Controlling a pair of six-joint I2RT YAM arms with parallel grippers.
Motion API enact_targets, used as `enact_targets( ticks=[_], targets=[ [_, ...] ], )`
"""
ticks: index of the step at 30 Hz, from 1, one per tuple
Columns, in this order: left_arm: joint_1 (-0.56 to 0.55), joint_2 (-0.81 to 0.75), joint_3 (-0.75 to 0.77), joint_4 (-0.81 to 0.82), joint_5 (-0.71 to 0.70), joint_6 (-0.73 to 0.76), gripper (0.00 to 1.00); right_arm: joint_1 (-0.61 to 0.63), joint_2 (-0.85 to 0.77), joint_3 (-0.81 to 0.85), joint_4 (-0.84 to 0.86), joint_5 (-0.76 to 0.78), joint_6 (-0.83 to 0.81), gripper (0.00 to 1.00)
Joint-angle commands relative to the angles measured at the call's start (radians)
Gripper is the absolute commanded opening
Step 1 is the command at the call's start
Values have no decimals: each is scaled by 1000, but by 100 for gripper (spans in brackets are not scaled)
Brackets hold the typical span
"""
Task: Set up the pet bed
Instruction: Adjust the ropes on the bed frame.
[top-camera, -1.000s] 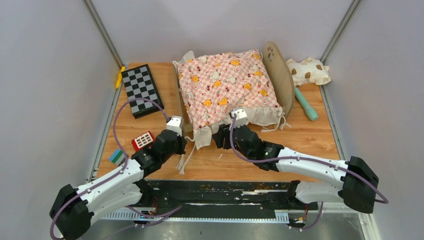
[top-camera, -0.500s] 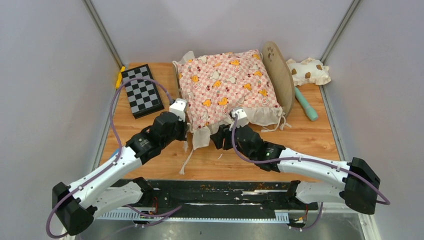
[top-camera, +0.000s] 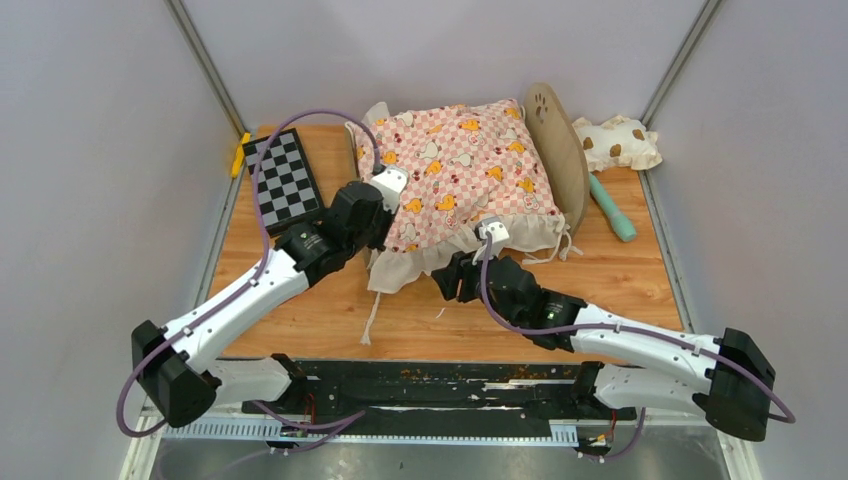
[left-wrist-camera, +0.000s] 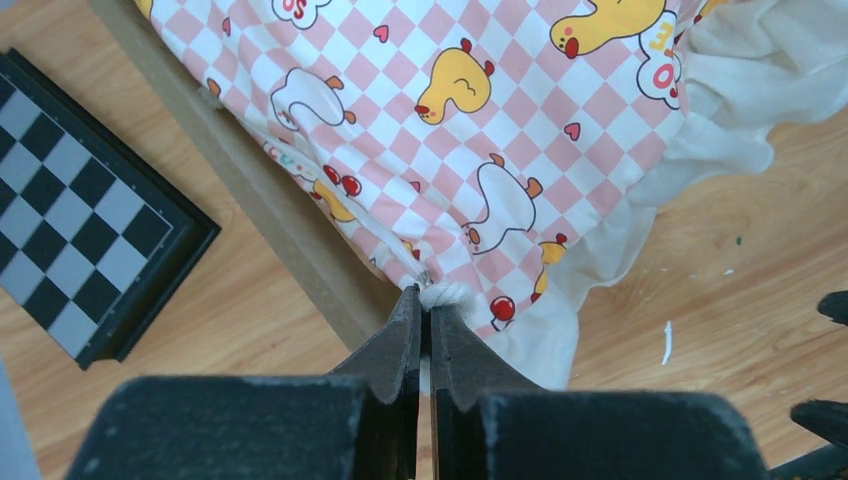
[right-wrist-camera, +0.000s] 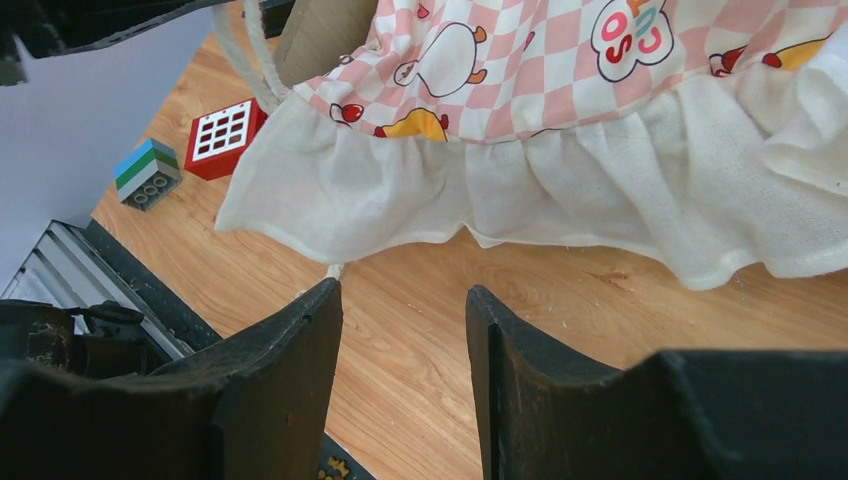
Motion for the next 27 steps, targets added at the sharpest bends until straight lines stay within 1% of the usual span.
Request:
enact_targets(
  ticks=[1, 7, 11, 17, 23, 27],
  targets=[
    [-10, 71, 109, -30, -10, 149, 2, -3, -53, -15, -10, 30, 11, 49],
    [-17, 127, 170, -16, -1, 288, 3, -3, -99, -48, -20, 55, 22, 50],
    [-23, 124, 170, 7, -13, 390, 1, -3, -116, -54, -23, 67, 24, 50],
    [-28, 120, 152, 17, -69, 518, 0, -3, -125, -69, -27, 71, 35, 50],
    [-30, 78, 64, 158, -39, 650, 0, -3, -127, -87, -5, 65, 49, 50],
    [-30, 73, 33, 231, -61, 666, 0, -3, -128, -86, -15, 72, 42, 50]
  ],
)
